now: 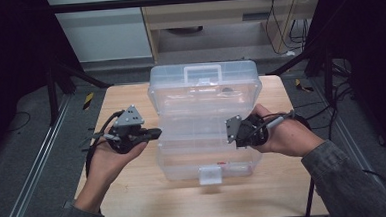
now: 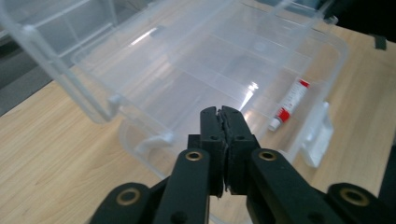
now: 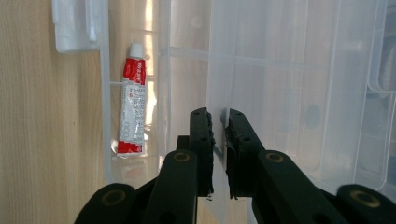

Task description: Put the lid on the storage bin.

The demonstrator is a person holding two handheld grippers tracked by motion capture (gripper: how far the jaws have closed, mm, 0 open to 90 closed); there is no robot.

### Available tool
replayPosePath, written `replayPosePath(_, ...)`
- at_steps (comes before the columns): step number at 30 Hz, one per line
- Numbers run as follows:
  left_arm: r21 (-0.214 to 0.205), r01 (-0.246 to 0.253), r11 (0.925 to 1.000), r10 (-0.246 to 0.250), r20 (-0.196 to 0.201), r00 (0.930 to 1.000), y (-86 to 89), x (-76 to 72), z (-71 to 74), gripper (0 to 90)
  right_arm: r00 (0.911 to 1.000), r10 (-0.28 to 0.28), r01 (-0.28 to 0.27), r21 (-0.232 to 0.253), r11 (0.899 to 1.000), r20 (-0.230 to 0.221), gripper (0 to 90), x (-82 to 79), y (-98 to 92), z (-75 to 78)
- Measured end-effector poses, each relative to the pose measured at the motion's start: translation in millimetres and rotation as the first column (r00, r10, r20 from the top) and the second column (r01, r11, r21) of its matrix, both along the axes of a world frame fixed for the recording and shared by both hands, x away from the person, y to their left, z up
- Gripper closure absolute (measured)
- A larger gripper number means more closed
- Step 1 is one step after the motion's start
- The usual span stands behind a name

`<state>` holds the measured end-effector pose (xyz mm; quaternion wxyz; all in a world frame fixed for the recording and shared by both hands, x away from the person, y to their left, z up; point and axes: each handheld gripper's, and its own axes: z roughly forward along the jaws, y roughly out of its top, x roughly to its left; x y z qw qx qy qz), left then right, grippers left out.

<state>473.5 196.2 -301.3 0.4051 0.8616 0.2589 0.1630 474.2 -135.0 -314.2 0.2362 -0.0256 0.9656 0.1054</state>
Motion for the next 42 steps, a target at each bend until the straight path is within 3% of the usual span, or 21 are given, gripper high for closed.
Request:
replayPosePath(8, -0.044, -0.047, 0.9979, 0.045, -0.033, 0.9984, -0.4, 27.4, 6.7, 89.7, 1.0000, 0.003, -0.003, 0.005, 1.000, 0.000, 82.2, -2.6, -1.0, -2.4)
replayPosePath(13, -0.034, -0.062, 0.9975, 0.061, -0.037, 0.9974, -6.2, 38.1, 11.3, 89.7, 1.0000, 0.005, -0.005, 0.008, 1.000, 0.000, 82.0, -3.5, -1.6, -3.3)
replayPosePath(17, -0.046, -0.087, 0.9951, 0.084, -0.072, 0.9939, -6.3, 47.3, 14.1, 89.8, 1.0000, 0.005, -0.005, 0.015, 1.000, 0.000, 81.6, -4.4, -2.4, -4.8)
replayPosePath(39, -0.030, -0.144, 0.9891, 0.139, -0.132, 0.9814, 8.9, 50.4, 5.2, 89.7, 0.9999, 0.005, -0.005, 0.015, 1.000, -0.015, 81.3, -8.0, -3.7, -7.9)
replayPosePath(41, -0.023, -0.140, 0.9899, 0.136, -0.137, 0.9813, 9.6, 49.0, 2.9, 89.7, 0.9998, 0.005, -0.004, 0.019, 1.000, -0.018, 81.4, -9.1, -4.3, -9.0)
replayPosePath(42, -0.033, -0.113, 0.9930, 0.109, -0.113, 0.9875, 9.6, 50.5, 1.0, 89.7, 0.9998, 0.003, -0.003, 0.021, 1.000, -0.019, 81.4, -9.8, -4.8, -9.4)
